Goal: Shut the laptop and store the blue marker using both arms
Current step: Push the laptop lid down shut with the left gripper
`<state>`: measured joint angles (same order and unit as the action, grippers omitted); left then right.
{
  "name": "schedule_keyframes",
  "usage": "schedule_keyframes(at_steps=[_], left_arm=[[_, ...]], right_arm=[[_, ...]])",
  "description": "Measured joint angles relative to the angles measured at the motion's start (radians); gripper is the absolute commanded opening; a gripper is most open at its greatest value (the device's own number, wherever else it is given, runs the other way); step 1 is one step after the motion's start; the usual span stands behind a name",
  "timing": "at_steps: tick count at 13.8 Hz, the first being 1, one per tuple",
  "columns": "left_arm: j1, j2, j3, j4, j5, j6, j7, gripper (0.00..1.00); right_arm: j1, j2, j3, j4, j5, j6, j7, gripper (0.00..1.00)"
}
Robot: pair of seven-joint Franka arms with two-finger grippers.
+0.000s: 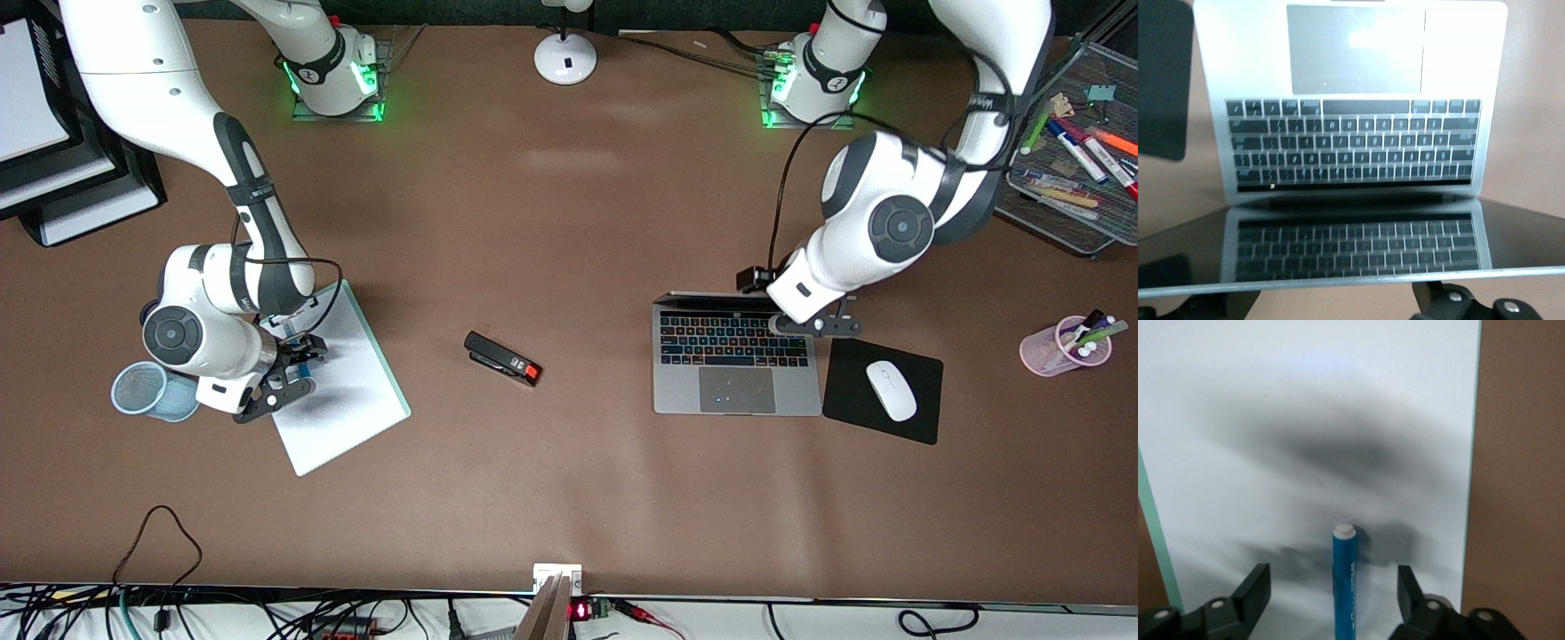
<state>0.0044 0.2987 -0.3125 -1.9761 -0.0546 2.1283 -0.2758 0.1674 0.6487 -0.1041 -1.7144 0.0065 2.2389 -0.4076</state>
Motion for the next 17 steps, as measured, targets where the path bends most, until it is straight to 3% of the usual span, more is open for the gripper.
schedule_keyframes(at_steps=[1, 5, 10, 17], left_arm=[[0.003, 0.025, 0.0, 0.011, 0.0, 0.027, 0.0, 1.0], [0.011, 0.113, 0.001, 0.048, 0.0, 0.13, 0.0, 1.0], [0.012, 0.194, 0.013, 0.056, 0.0, 0.224, 0.0, 1.0], [0.011, 0.301, 0.013, 0.059, 0.0, 0.362, 0.0, 1.0]], right_arm=[[0.0, 0.002, 0.0, 0.0, 0.0, 0.0, -0.002, 0.74], [-0.009, 0.008, 0.0, 0.0, 0.0, 0.001, -0.014, 0.72], [-0.021, 0.03, 0.0, 0.0, 0.0, 0.015, -0.022, 0.6], [-0.021, 0.037, 0.001, 0.011, 0.001, 0.026, -0.022, 0.59]])
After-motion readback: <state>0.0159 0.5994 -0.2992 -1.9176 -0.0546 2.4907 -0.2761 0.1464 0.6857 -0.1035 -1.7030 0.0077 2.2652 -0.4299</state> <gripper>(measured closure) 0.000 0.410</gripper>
